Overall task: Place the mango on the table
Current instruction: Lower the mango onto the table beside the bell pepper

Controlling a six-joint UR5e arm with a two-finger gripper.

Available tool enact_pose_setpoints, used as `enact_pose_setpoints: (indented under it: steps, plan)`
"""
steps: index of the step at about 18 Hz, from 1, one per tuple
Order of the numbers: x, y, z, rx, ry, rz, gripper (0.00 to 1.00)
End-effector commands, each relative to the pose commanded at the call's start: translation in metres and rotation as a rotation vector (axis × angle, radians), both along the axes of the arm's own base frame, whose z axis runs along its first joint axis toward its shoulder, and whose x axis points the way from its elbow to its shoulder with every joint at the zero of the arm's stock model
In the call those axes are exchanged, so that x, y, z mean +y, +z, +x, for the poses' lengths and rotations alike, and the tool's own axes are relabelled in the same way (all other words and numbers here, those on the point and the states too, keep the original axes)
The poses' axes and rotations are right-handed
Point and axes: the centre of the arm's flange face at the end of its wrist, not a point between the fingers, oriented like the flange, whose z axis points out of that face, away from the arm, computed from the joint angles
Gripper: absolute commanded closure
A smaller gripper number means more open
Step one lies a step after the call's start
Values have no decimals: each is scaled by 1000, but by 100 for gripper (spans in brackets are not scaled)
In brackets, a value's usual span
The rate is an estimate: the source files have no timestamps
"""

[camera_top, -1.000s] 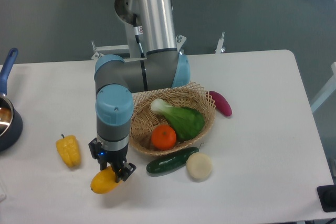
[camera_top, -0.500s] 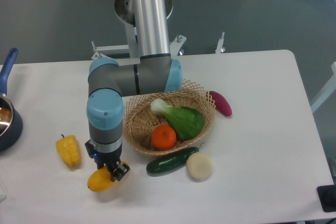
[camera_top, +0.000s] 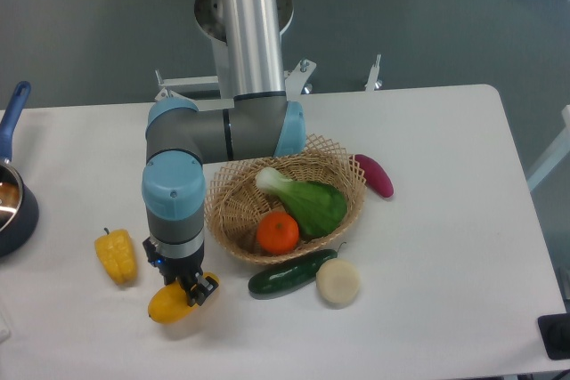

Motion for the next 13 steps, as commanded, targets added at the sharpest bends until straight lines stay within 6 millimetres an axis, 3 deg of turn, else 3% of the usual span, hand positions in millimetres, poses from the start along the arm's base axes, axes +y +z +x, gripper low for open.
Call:
enact_pose_setpoints:
  steps: [13]
  plan:
    - [1, -3, 8, 46, -27, -33, 61]
